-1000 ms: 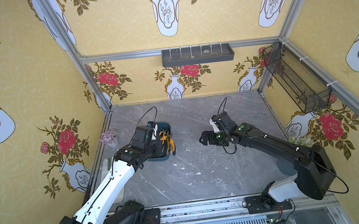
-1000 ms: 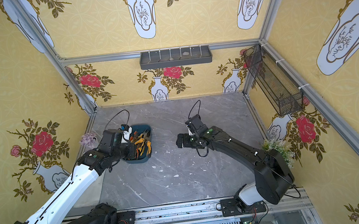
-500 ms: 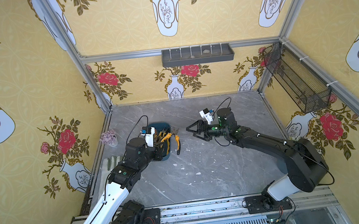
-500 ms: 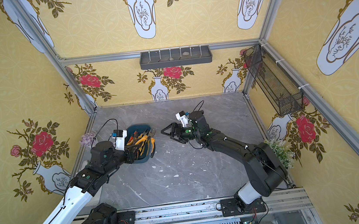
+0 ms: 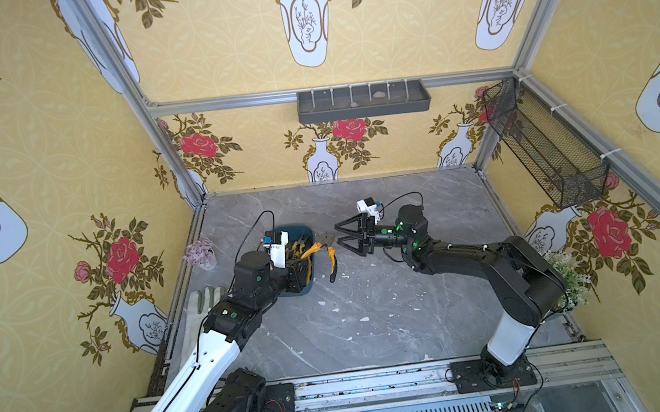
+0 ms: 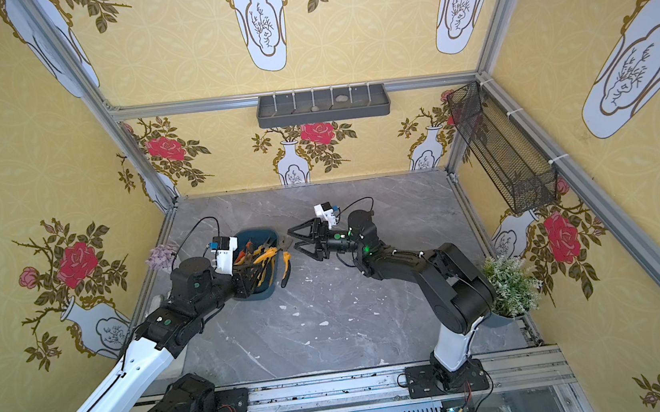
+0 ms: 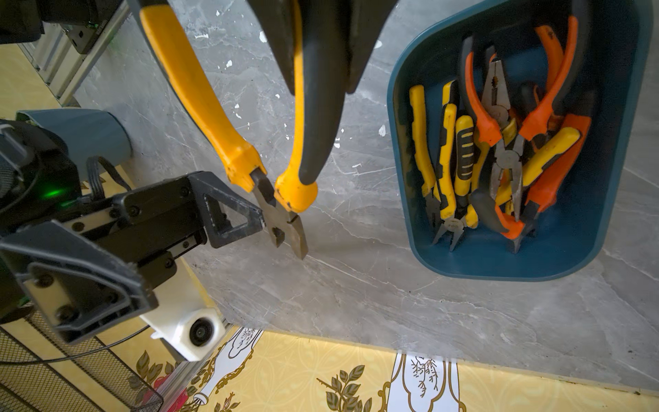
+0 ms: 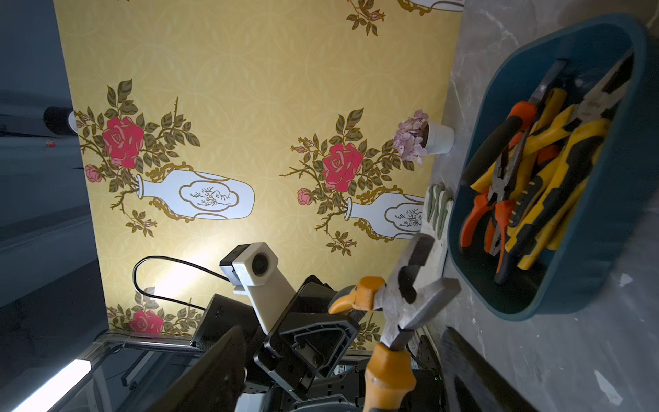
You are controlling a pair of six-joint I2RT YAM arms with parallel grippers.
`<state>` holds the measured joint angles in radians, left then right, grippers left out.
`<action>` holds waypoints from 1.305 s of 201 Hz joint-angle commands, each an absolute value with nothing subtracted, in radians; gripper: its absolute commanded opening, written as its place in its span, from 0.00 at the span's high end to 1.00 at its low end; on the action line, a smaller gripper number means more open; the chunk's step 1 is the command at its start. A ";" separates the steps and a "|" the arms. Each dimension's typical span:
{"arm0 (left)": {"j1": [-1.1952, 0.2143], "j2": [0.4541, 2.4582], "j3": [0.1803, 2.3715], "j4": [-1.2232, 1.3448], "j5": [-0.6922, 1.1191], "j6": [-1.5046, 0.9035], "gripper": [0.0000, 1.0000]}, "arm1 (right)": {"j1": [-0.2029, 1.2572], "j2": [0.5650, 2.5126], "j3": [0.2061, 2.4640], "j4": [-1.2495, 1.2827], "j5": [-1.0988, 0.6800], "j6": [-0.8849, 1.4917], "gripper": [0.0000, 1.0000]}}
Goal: Take the pliers out of the storage box
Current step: Place the pliers at the center of the board.
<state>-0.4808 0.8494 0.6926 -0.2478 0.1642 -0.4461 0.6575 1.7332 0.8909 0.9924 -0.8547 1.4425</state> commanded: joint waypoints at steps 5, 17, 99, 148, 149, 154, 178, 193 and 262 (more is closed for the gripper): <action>-0.482 0.847 0.692 -0.175 0.173 -0.449 1.00 | 0.670 1.751 0.911 1.065 -0.865 1.464 0.16; -0.482 0.848 0.692 -0.170 0.175 -0.448 1.00 | 0.676 1.759 0.920 1.055 -0.867 1.463 0.17; -0.489 0.872 0.703 -0.147 0.202 -0.457 1.00 | 0.699 1.791 1.001 0.903 -0.859 1.398 0.33; -0.495 0.880 0.709 -0.145 0.236 -0.459 1.00 | 0.698 1.801 1.020 0.865 -0.855 1.369 0.60; -0.495 0.880 0.708 -0.145 0.236 -0.460 1.00 | 0.698 1.800 1.020 0.862 -0.855 1.367 0.61; -0.495 0.879 0.708 -0.146 0.237 -0.459 1.00 | 0.698 1.799 1.026 0.847 -0.853 1.355 0.65; -0.497 0.881 0.709 -0.152 0.244 -0.461 1.00 | 0.700 1.784 1.053 0.738 -0.842 1.287 0.83; -0.497 0.886 0.715 -0.161 0.245 -0.461 1.00 | 0.702 1.773 1.073 0.670 -0.841 1.240 0.95; -0.497 0.964 0.836 -0.319 0.256 -0.395 0.27 | 0.699 1.696 1.227 0.123 -0.751 0.908 1.00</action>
